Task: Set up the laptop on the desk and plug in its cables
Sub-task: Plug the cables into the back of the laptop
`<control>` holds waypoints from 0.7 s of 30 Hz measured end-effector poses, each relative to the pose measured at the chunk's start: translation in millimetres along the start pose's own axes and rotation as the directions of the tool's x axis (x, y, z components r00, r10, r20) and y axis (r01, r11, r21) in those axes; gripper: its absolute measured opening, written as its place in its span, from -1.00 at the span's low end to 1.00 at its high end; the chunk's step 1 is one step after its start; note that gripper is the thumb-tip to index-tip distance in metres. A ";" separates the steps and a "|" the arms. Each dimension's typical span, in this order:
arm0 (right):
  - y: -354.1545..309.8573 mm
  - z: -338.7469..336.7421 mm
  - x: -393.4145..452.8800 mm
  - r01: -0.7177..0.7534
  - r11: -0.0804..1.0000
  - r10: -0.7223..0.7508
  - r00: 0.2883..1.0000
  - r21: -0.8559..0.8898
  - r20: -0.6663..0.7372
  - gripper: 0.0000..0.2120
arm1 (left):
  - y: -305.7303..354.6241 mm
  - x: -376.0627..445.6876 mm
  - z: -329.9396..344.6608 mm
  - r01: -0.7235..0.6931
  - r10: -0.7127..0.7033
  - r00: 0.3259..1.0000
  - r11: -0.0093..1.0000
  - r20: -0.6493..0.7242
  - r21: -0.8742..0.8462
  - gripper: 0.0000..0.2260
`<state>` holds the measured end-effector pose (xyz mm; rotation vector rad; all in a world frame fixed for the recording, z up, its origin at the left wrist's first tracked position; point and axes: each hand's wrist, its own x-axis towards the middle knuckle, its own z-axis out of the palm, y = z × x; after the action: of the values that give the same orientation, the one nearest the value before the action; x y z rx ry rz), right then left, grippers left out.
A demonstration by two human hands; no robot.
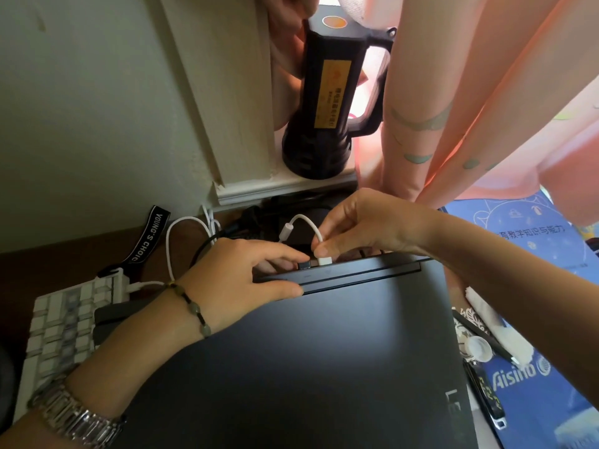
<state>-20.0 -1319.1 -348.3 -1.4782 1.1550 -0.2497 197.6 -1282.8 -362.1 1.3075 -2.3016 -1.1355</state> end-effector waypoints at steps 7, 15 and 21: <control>-2.4 -38.6 -13.9 -0.038 0.993 0.007 0.966 -0.115 -0.260 -0.92 | 5.1 4.5 -4.5 -0.049 0.042 0.997 0.991 0.059 0.122 -0.65; 18.9 -61.6 -23.5 -0.096 0.929 -0.031 0.942 -0.357 -0.333 -0.92 | 8.9 15.1 -27.9 -0.063 0.066 0.998 0.988 -0.021 0.138 -0.71; 25.6 -67.9 -27.5 -0.099 0.888 -0.077 0.930 -0.449 -0.358 -0.81 | 8.1 23.0 -32.5 -0.033 0.044 0.997 0.986 -0.063 0.164 -0.83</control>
<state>-94.7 -1337.1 -337.8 -1.8951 1.6068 -0.2623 197.9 -1315.4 -338.0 1.3291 -2.4029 -0.8938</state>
